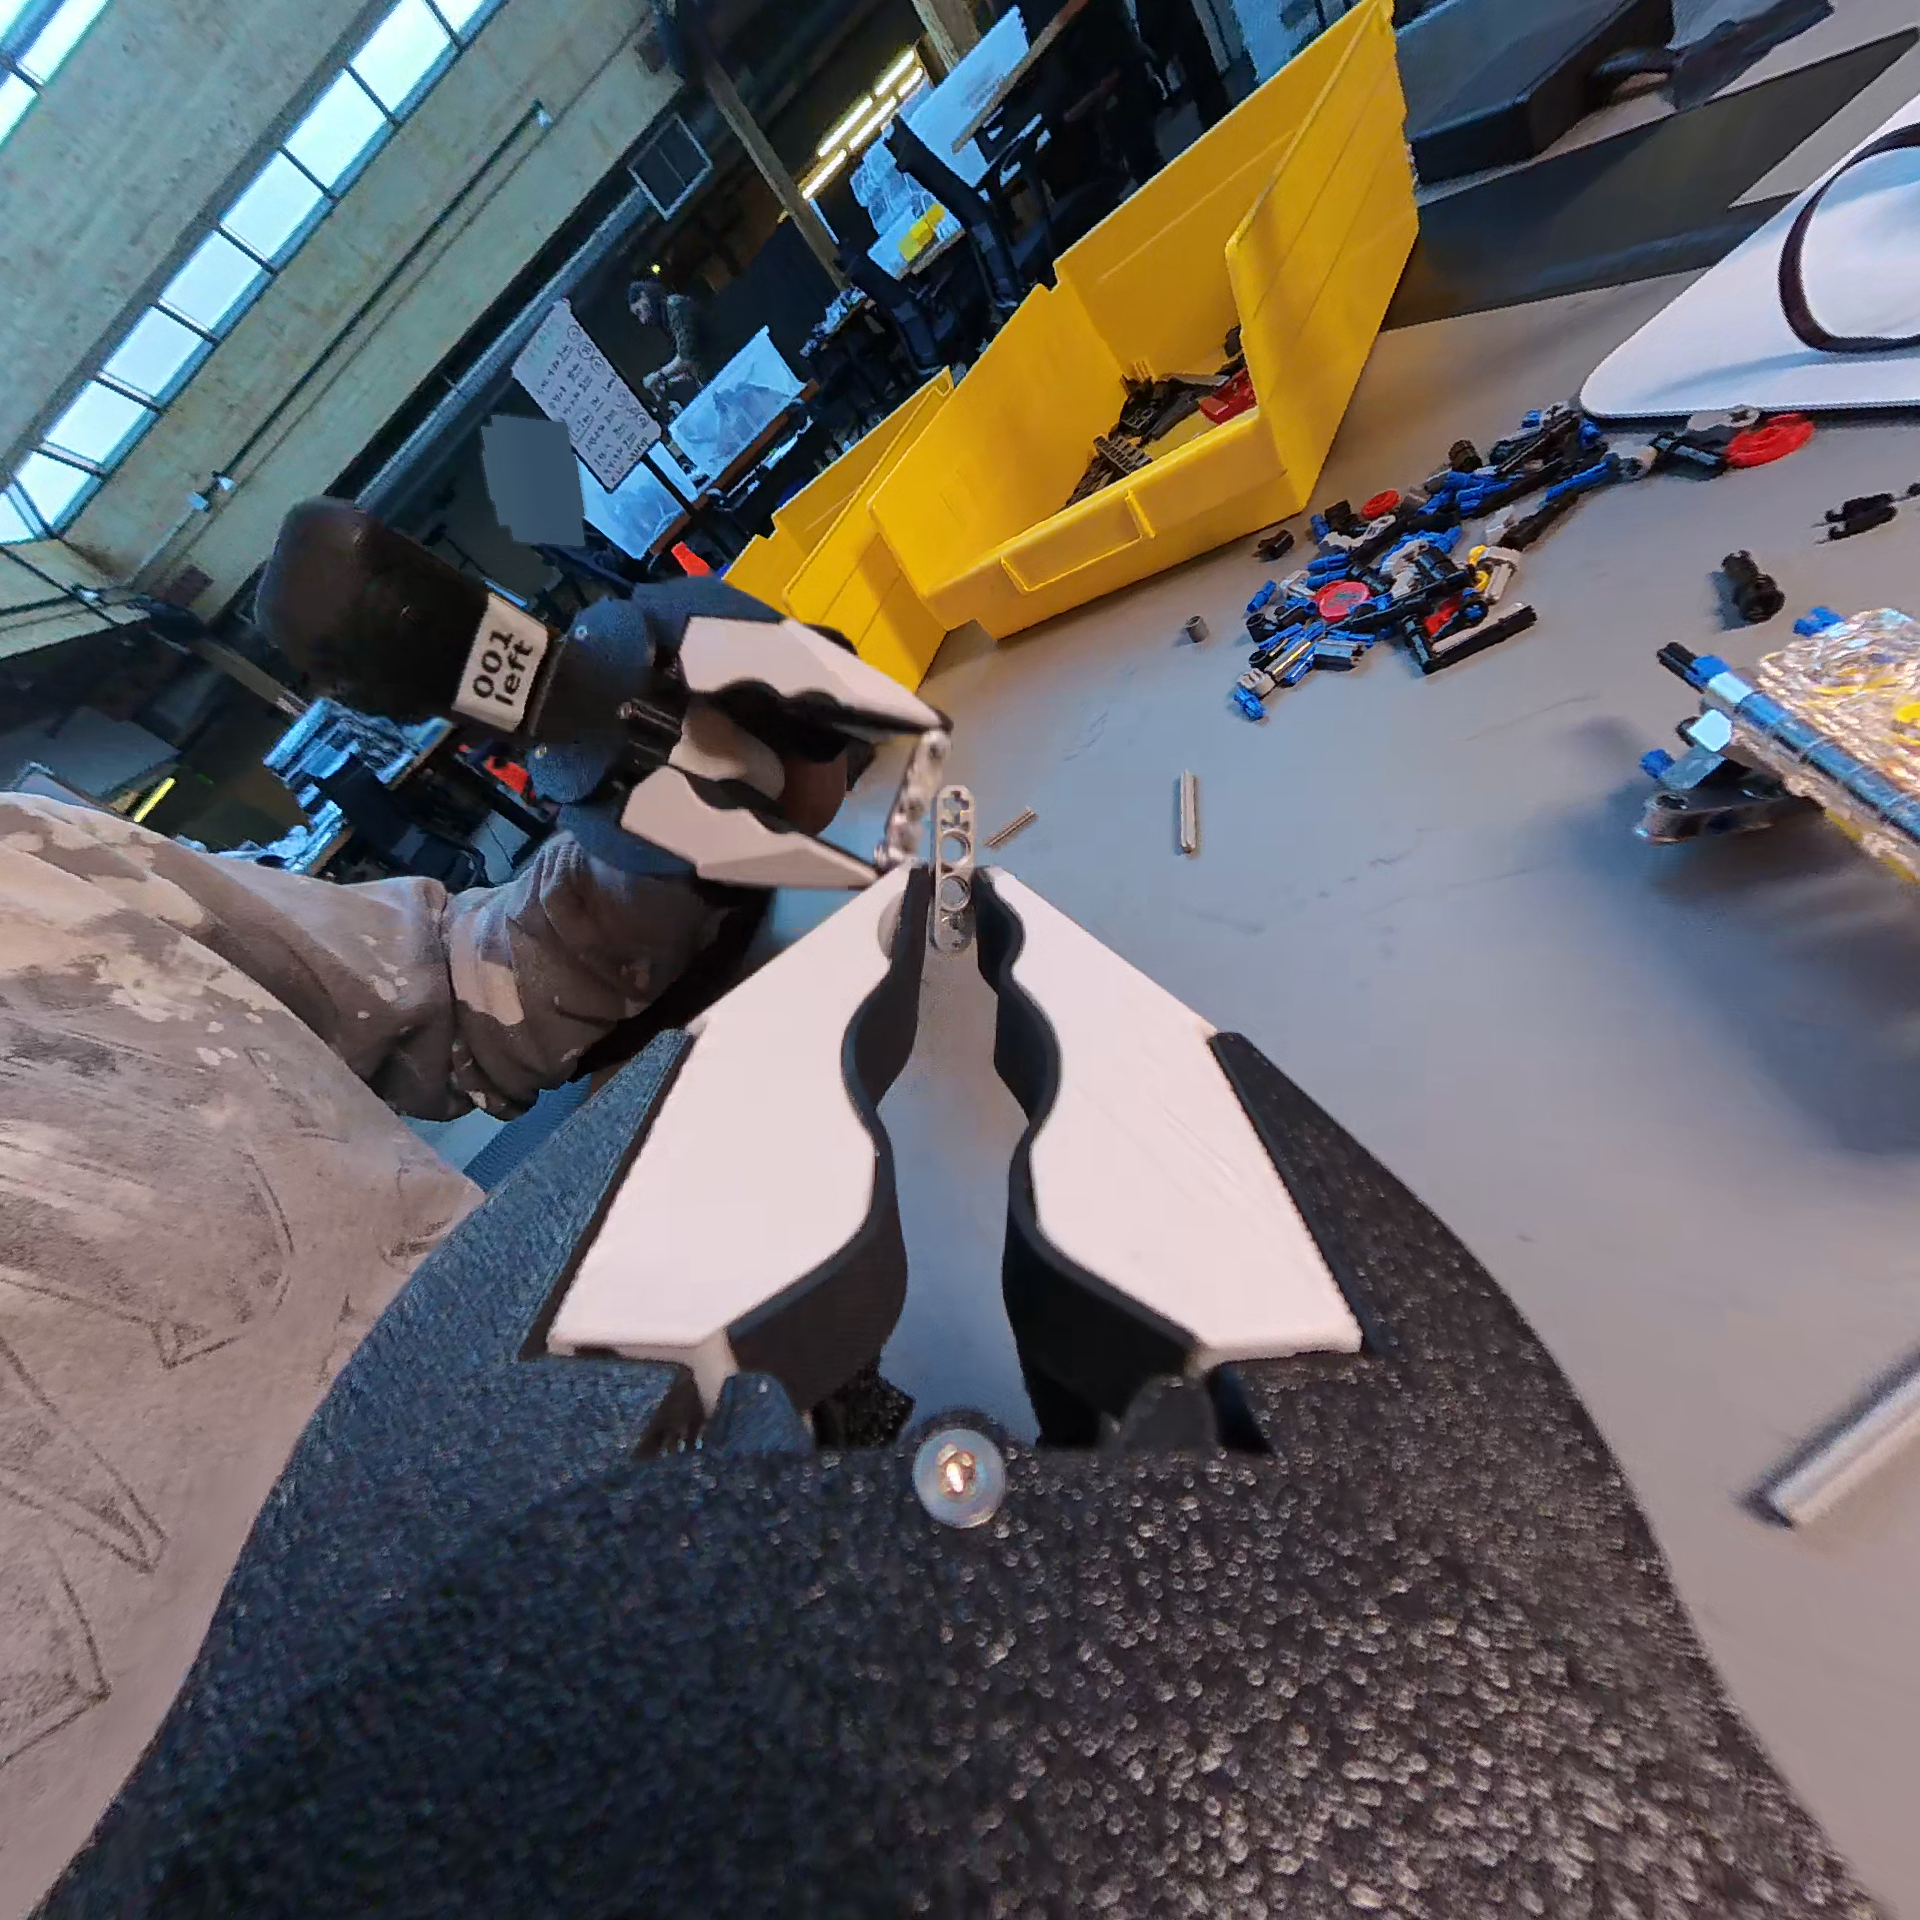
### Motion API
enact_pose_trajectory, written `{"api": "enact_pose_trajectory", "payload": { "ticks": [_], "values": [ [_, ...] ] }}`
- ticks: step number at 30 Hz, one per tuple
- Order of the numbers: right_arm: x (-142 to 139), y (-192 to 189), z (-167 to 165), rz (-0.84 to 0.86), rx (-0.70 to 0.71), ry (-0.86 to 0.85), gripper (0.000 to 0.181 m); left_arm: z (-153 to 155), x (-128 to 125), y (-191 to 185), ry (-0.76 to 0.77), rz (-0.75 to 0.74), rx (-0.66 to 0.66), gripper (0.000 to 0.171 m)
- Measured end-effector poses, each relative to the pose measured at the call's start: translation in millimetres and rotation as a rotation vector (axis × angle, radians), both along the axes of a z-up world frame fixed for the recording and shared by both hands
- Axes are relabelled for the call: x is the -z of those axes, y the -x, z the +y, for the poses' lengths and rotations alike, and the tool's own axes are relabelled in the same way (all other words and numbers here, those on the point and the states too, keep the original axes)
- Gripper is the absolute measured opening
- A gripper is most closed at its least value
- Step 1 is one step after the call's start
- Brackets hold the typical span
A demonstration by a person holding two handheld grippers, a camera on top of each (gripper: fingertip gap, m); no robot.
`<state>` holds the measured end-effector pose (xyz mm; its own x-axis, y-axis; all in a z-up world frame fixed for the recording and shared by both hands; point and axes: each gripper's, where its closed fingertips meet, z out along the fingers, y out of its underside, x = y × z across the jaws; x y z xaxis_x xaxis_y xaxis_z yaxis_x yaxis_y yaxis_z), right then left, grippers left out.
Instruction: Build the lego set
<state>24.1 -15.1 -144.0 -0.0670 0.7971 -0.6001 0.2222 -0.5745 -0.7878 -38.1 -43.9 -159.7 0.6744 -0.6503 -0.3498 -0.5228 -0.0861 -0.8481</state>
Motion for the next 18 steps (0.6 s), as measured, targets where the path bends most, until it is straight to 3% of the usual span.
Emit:
{"api": "enact_pose_trajectory", "payload": {
  "ticks": [4,8,18],
  "values": [
    [-0.8,1.0,-0.7,0.011,0.0,0.017,0.006,5.8,-26.8,33.4,-0.101,-0.048,-0.083,0.039],
    [-1.2,2.1,-0.5,0.025,0.002,0.043,0.006,6.4,-32.2,42.6,-0.139,-0.03,-0.103,0.039],
    [4.2,11.2,-5.9,0.047,0.004,0.106,0.006,-0.3,-20.0,11.6,-0.161,0.032,-0.018,0.039]
  ]
}}
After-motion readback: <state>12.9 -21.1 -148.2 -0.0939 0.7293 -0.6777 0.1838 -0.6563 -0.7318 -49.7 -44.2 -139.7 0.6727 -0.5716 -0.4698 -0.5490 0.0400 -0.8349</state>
